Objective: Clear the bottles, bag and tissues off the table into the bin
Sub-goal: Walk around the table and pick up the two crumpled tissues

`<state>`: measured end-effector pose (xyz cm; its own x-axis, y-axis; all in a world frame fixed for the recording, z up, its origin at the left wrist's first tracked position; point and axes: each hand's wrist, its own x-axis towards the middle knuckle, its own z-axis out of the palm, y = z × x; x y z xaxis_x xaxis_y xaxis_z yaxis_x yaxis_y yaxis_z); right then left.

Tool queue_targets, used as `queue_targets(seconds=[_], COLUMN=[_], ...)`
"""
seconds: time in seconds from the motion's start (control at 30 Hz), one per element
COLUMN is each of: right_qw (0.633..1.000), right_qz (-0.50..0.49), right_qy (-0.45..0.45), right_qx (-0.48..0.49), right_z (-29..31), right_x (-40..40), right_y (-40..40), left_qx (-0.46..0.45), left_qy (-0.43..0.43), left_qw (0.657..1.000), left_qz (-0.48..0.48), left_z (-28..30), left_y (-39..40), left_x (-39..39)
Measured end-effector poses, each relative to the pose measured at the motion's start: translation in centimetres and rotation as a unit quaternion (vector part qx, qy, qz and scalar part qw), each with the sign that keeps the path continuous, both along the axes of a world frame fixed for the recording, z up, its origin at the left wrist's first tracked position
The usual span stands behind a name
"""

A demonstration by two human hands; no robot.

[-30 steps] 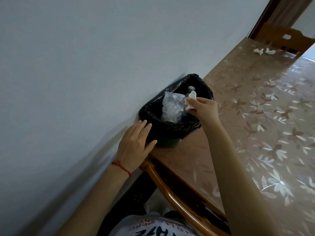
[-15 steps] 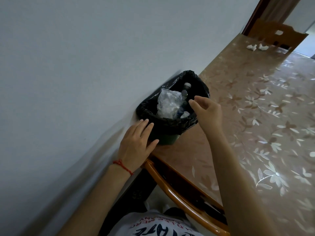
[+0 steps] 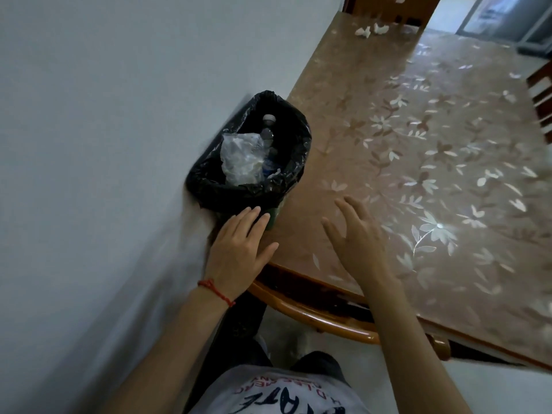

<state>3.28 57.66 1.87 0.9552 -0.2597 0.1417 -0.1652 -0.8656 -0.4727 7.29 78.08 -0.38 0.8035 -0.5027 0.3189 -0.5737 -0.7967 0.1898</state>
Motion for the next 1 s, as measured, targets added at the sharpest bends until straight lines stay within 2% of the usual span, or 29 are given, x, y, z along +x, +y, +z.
queue_targets(seconds=[0.13,0.37,0.57,0.83,1.0], right_qw=[0.998,0.990,0.969,0.922,0.865], right_qz=[-0.050,-0.133,-0.240,-0.384,-0.500], right_qy=[0.023,0.040,0.041,0.037,0.035], right_qx=[-0.035,-0.028,-0.029,-0.019,-0.019], right_z=[-0.8,-1.2,-1.4,-2.2,-3.1], right_x=[-3.2,-8.6,-14.6,-23.3,-28.4], right_y=[-1.5,-6.0,-10.2,-14.8,-15.2], left_qx=[0.013,0.032,0.052,0.093,0.116], left_qy=[0.017,0.033,0.040,0.033,0.025], left_qw=[0.999,0.991,0.974,0.925,0.877], left_qz=[-0.046,-0.128,-0.217,-0.368,-0.466], left_z=[-0.3,-0.5,-0.7,-1.1,-1.7], left_y=[-2.4,-8.6,-16.2,-25.6,-30.6], left_x=[-0.1,-0.9,-3.4,-8.7,-11.8])
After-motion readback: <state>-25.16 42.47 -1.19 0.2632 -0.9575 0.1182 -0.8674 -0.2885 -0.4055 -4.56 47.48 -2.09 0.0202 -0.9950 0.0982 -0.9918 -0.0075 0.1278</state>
